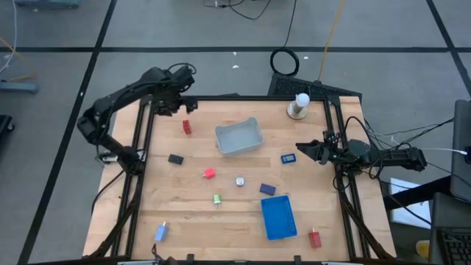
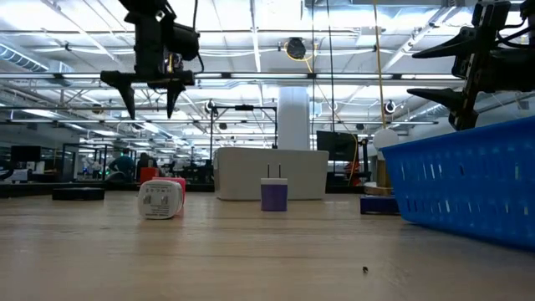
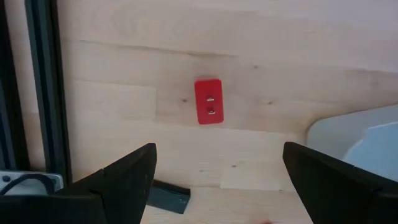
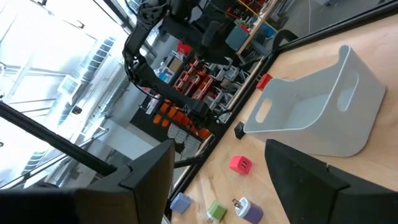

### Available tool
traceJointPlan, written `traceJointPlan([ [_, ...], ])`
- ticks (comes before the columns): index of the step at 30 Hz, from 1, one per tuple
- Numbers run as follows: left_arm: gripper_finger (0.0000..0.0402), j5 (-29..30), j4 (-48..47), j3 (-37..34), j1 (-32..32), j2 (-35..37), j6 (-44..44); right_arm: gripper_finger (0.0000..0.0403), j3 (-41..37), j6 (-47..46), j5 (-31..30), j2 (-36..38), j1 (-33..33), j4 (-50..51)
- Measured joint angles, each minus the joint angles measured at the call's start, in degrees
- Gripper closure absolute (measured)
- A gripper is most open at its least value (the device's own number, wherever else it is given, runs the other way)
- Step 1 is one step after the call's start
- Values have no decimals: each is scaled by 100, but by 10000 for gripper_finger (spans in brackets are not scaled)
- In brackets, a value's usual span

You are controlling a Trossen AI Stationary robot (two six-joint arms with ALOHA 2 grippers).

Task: Pick & Place Office items
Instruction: Put the top red charger adapter into the gray bin

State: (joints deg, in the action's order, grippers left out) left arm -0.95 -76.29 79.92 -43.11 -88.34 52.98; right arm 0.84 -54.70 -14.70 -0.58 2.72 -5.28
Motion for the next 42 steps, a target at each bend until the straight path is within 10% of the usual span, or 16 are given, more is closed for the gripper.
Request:
traceJointPlan([
  [22, 53, 404, 364, -53, -9, -766, -355, 161, 0, -5, -7, 0, 0, 1],
  [42, 53, -50, 1669, -1587, 11, -765, 12, 161, 0, -83, -15, 0, 0, 0],
])
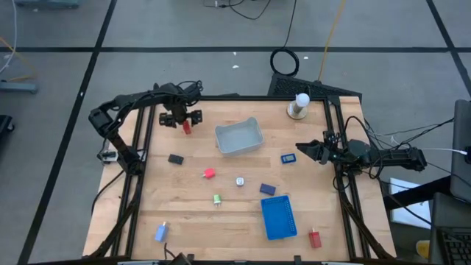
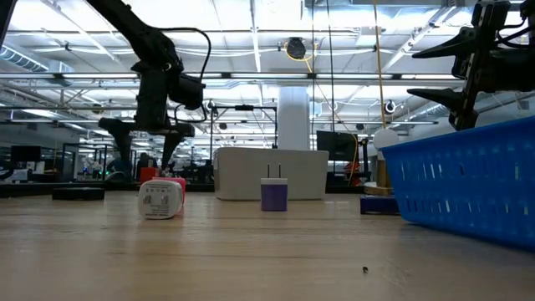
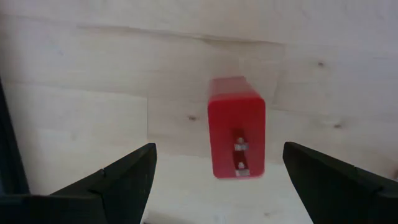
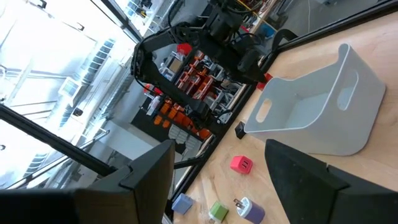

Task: Pick & Place Office items
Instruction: Put the top red charger adapter into the gray bin

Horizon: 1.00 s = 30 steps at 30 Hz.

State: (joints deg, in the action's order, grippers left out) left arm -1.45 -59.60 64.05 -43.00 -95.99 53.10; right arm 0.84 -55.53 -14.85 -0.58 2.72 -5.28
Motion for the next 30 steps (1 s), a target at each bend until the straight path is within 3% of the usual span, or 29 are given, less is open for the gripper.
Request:
traceJointPlan([
  [17, 53, 0, 1279, -735, -11, -1, 227, 161, 0, -232, -2, 0, 0, -4],
  [30, 68, 22, 1321, -736, -11, -1, 112, 161, -1, -232, -37, 0, -1, -28],
])
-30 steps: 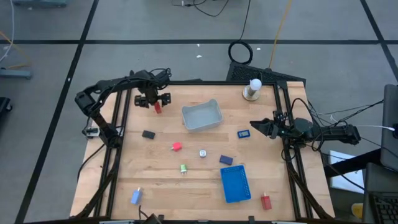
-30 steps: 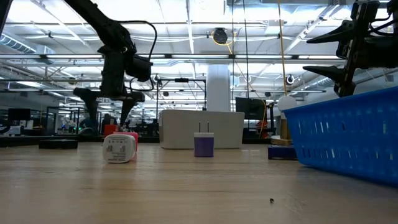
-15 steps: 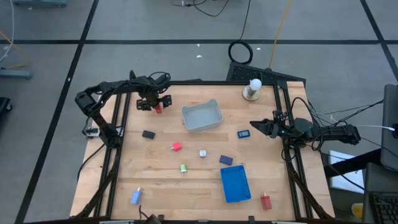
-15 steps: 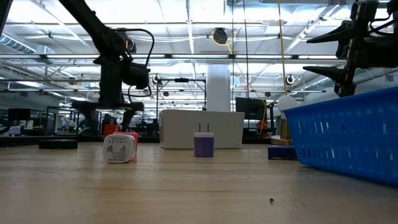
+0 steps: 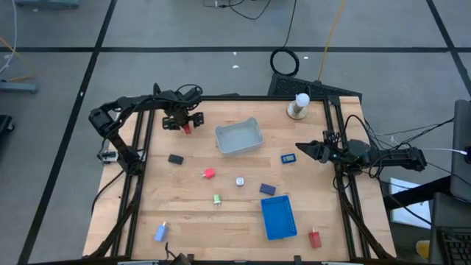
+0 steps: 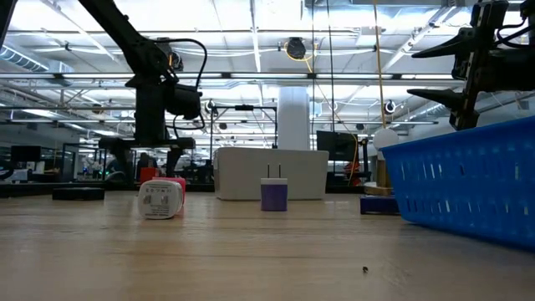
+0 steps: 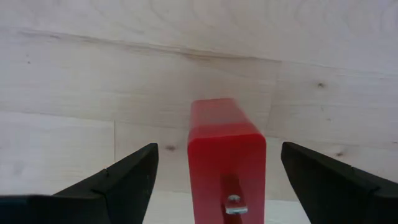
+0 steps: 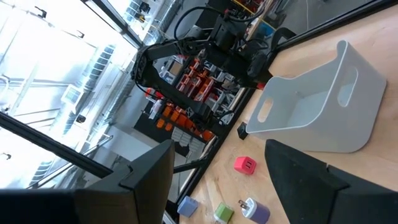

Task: Pick & Place Office items
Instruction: Put the top red charger adapter into the gray bin

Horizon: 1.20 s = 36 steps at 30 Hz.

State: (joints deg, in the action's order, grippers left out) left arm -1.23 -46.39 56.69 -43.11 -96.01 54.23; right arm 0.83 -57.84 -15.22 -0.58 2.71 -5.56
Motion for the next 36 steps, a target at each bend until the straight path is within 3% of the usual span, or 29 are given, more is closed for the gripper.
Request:
traceJointPlan([
  [4, 120, 0, -2, 0, 1, 0, -8, 161, 1, 0, -2, 2, 1, -25],
  [13, 287, -57, -4, 2, 9, 2, -36, 161, 1, 14, 0, 2, 1, -25],
  [27, 287, -464, 6, 9, 56, 38, -291, 161, 0, 44, 5, 2, 1, -23],
  [36, 287, -392, 179, 7, 317, 675, -444, 161, 0, 169, -7, 2, 0, -18],
])
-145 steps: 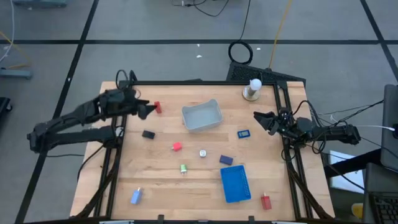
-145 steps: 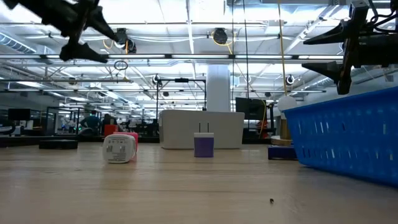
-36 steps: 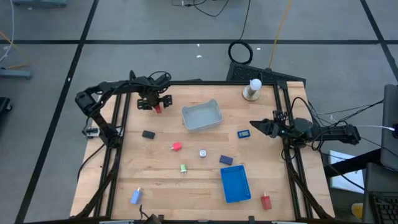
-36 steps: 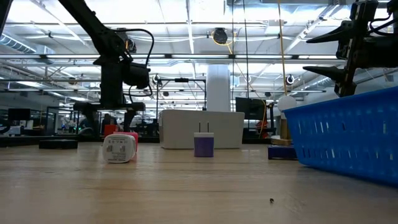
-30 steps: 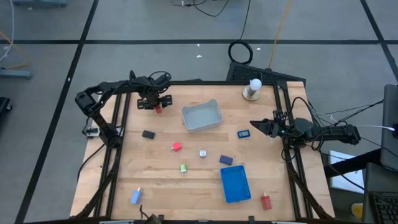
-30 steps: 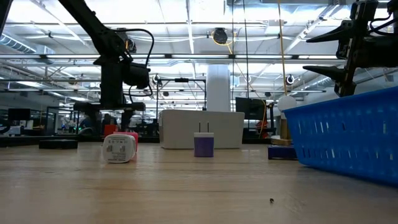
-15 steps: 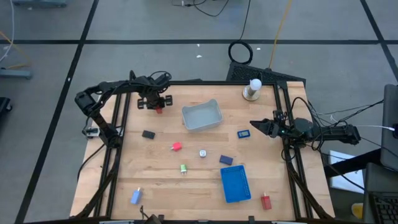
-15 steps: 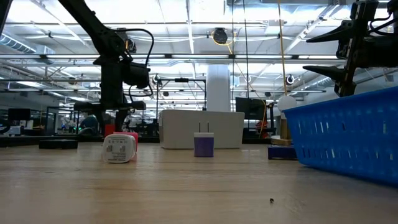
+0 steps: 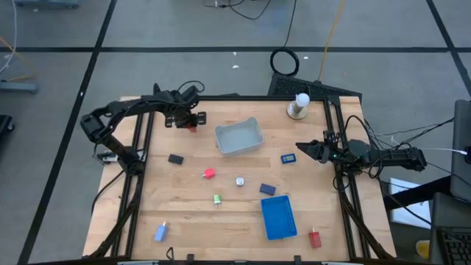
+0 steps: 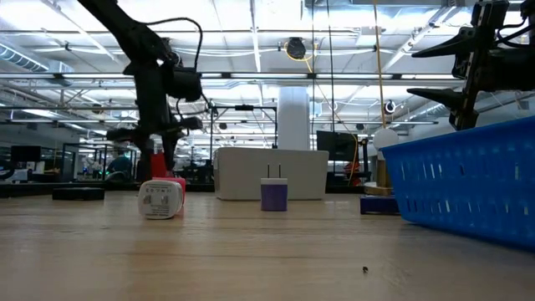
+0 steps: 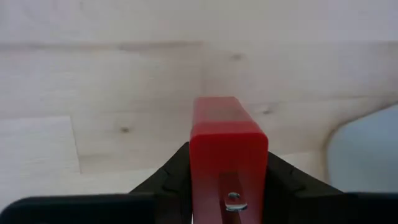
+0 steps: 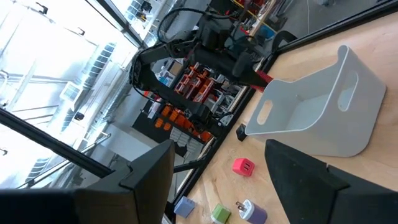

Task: Pick & Place Office items
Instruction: Put the top red charger adapter into the gray bin

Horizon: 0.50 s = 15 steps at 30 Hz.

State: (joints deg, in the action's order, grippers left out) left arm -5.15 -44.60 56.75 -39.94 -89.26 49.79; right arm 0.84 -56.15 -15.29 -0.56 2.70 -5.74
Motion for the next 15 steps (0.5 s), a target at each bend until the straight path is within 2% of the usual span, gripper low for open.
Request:
traceJointPlan([
  [6, 287, 82, 424, 0, 92, 762, 97, 161, -1, -3, -187, 0, 0, 4],
  [15, 287, 62, 2102, 0, 281, 1879, 185, 161, -2, -14, -439, 0, 0, -4],
])
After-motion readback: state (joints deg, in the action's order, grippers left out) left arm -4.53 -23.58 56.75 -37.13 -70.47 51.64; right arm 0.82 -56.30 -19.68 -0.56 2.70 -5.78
